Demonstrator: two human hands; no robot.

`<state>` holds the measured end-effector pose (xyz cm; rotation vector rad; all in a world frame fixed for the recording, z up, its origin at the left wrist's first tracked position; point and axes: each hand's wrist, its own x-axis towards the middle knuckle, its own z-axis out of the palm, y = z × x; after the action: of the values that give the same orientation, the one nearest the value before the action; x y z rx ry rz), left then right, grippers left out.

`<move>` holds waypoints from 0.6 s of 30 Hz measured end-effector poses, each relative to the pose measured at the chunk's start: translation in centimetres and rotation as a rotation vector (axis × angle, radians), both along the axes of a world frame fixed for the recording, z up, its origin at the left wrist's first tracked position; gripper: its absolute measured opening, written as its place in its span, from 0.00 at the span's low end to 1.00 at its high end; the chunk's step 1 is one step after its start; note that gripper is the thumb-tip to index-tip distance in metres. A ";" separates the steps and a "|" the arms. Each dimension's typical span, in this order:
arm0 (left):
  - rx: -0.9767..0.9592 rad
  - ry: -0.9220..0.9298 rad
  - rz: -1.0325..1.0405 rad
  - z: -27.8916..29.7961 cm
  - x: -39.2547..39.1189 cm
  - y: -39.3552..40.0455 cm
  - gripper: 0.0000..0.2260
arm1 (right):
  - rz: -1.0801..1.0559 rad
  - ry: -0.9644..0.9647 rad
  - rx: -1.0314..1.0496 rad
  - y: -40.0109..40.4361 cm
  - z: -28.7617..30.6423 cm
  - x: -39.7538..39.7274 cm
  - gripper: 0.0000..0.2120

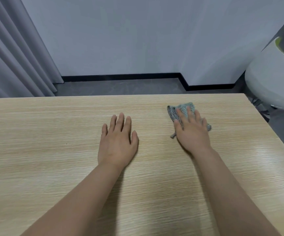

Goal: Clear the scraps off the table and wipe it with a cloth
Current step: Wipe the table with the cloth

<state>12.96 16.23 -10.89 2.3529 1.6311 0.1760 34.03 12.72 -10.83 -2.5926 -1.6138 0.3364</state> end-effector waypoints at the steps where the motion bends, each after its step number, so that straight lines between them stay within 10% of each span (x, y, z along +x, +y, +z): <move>1: 0.003 -0.001 0.002 0.0 0.0 0.0 0.25 | 0.001 0.009 0.002 0.0 0.0 -1.2 0.25; 9: 0.014 -0.068 -0.004 0.3 -0.2 0.1 0.23 | 0.541 0.050 0.071 -3.3 0.3 -6.5 0.26; 18: 0.032 -0.146 -0.077 0.7 -1.1 -1.3 0.20 | 0.023 0.007 -0.023 -3.4 0.2 -0.8 0.25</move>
<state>11.86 14.91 -10.23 2.3610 1.4786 0.3518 33.19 9.31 -10.67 -2.5882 -1.6478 0.3676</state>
